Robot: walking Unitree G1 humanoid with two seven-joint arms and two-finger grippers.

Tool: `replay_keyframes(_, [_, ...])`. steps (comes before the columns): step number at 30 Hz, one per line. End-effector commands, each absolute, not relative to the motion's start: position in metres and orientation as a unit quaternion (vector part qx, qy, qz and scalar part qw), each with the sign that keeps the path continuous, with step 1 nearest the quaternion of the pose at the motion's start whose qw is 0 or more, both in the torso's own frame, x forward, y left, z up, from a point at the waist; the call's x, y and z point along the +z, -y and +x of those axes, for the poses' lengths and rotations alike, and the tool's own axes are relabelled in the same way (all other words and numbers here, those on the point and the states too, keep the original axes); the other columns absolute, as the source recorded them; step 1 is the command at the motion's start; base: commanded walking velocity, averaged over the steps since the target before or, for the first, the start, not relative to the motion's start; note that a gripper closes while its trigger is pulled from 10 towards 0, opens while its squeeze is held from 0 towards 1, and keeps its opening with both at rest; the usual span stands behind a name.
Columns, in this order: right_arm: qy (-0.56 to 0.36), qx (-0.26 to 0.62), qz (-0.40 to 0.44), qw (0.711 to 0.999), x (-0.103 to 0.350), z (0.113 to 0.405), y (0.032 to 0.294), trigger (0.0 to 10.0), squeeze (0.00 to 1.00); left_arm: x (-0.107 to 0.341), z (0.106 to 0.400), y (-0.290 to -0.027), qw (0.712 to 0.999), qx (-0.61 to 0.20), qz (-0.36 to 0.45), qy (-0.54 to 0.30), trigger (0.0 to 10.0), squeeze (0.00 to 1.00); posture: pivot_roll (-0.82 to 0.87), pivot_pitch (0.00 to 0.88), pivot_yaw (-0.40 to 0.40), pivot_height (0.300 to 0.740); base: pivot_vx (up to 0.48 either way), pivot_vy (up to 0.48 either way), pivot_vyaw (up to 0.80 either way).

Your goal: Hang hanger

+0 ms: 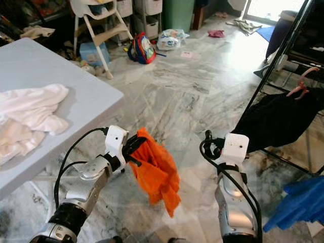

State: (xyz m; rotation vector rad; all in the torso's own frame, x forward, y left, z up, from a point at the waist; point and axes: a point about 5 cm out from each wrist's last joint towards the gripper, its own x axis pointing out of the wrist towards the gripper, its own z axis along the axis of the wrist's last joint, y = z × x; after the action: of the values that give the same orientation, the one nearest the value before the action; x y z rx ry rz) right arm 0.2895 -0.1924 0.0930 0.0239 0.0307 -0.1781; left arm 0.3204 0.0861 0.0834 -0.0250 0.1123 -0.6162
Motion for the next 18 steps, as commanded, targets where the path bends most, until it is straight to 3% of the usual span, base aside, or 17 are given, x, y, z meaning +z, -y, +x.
replay_keyframes(1, [-0.016,-0.087,0.011,0.996,0.0934,0.2881,0.1916,10.0,0.0,0.081,0.321,-0.0877,0.953,-0.297,-0.015,-0.064,10.0,0.0,-0.03,0.147,0.003,0.74,0.0,0.0,0.0])
replay_keyframes(10, [-0.017,-0.092,0.011,0.996,0.0925,0.2872,0.1933,10.0,0.0,0.0842,0.3246,-0.0903,0.953,-0.297,-0.012,-0.066,10.0,0.0,-0.04,0.145,0.01,0.74,0.0,0.0,0.0])
replay_keyframes(18, [-0.017,-0.093,0.011,0.995,0.0927,0.2873,0.1937,10.0,0.0,0.0838,0.3232,-0.0879,0.95,-0.307,-0.003,-0.063,10.0,0.0,-0.04,0.14,0.012,0.74,-0.27,0.0,0.0])
